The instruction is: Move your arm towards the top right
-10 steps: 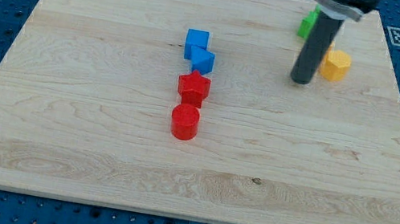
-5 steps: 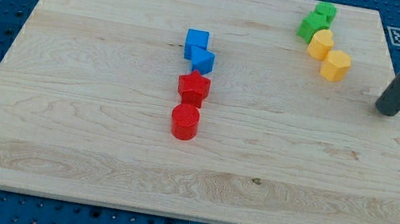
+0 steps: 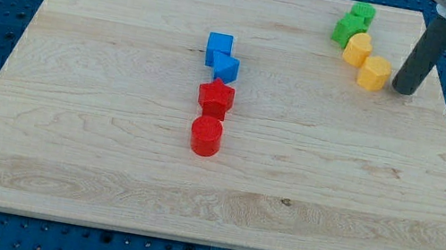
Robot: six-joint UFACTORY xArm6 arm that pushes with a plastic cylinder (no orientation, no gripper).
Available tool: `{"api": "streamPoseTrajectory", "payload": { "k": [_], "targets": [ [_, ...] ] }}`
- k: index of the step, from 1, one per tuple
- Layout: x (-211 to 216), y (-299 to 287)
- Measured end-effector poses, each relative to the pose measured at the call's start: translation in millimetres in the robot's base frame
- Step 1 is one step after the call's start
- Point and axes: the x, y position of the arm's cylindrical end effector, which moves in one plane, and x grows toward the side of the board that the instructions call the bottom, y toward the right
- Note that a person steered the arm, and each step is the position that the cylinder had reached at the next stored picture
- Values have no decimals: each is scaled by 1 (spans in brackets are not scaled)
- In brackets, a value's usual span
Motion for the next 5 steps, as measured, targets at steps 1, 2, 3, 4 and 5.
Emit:
{"api": "streamPoseTrajectory", "payload": {
  "k": [1,2,3,4,5],
  "targets": [
    [0,-17],
    [0,-26],
    [0,-26],
    [0,-7],
    [-14,14]
  ]
}}
